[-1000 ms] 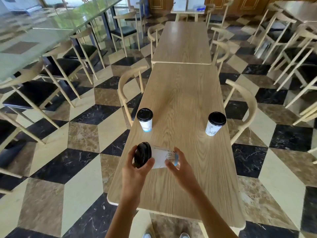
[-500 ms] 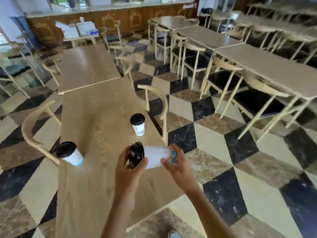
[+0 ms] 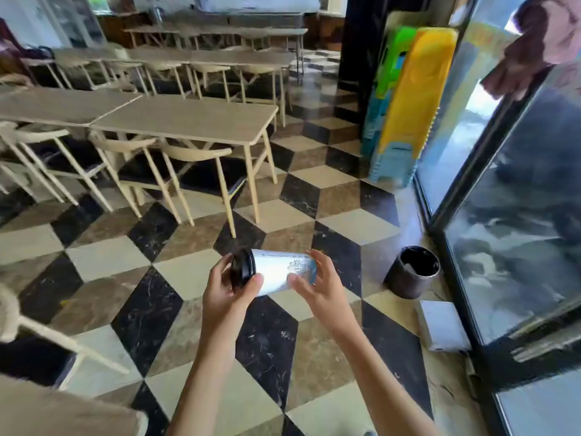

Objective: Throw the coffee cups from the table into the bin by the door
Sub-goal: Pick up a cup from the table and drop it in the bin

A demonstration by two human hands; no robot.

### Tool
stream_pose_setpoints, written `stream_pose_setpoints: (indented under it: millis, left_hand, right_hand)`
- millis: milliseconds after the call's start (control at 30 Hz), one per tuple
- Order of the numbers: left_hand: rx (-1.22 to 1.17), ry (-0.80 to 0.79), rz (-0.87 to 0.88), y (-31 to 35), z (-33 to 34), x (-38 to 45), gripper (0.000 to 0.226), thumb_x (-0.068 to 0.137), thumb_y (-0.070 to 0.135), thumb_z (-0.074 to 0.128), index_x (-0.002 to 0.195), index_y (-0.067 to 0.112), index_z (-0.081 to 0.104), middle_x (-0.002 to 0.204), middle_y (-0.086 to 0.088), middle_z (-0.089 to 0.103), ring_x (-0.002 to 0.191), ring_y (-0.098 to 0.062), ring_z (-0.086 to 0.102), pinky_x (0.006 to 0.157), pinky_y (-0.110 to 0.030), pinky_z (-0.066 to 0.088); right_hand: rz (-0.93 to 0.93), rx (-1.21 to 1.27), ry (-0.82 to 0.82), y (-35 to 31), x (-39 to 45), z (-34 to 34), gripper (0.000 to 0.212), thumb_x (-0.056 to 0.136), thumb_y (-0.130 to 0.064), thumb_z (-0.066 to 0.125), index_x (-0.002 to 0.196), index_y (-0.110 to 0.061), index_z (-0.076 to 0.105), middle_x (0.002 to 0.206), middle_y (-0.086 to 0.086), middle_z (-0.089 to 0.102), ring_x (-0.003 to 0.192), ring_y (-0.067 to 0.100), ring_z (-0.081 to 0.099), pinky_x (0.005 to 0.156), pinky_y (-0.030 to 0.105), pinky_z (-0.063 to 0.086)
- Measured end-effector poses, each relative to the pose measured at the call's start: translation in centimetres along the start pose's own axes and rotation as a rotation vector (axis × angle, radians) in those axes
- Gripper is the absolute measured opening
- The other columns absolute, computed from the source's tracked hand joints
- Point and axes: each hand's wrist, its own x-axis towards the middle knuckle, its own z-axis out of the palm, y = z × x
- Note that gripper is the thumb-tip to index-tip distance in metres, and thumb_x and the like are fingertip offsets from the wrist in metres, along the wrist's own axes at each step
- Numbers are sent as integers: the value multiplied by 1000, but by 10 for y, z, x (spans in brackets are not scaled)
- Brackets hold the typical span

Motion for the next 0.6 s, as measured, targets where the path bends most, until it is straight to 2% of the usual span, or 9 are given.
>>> stream_pose_setpoints:
  millis: [167,233,300,367,433,533,600]
  left_hand:
    - [-18,-194,-11,-6,164,34,60,68,34,83,124,36,61,119,17,72,111,2,65,83,-15,53]
    - [-14,-252,-6,-9,225,45,67,68,37,82,130,32,59,126,11,69,115,-3,65,81,-14,53]
    - [5,-298,-2,-12,281,56,66,71,34,81,132,31,58,126,16,68,113,-2,65,79,-13,53]
    - [5,-336,4,-16,331,69,58,76,26,82,130,30,59,119,21,69,109,0,66,77,-11,53]
    - [16,-387,-16,-22,374,83,53,81,19,81,129,28,60,121,14,70,106,0,67,79,-13,53]
    - [33,-436,-35,-31,429,113,60,77,25,81,132,25,59,126,4,69,113,-8,66,90,-24,54]
    - [37,-470,-58,-39,462,136,62,76,26,80,134,25,57,129,2,68,117,-12,64,97,-33,52]
  right_hand:
    - [40,-8,187,17,44,-156,81,78,-53,71,143,-18,39,137,4,54,124,20,56,102,47,48]
    - [54,-20,243,23,59,-215,83,76,-54,71,143,-16,39,137,6,55,124,22,56,102,49,47]
    - [73,-23,296,28,73,-266,84,76,-53,72,143,-15,38,138,9,54,126,25,55,102,51,47]
    - [86,-28,344,34,88,-310,84,76,-52,72,144,-15,38,140,8,52,127,24,54,103,50,46]
    - [92,-37,401,42,103,-345,80,78,-48,73,143,-16,39,136,3,53,123,18,57,102,46,49]
    - [123,3,439,59,133,-386,71,79,-45,74,139,-25,42,128,-3,58,112,14,63,94,43,55]
    - [133,11,470,73,157,-409,64,77,-48,75,132,-35,44,122,-13,59,109,7,64,90,35,56]
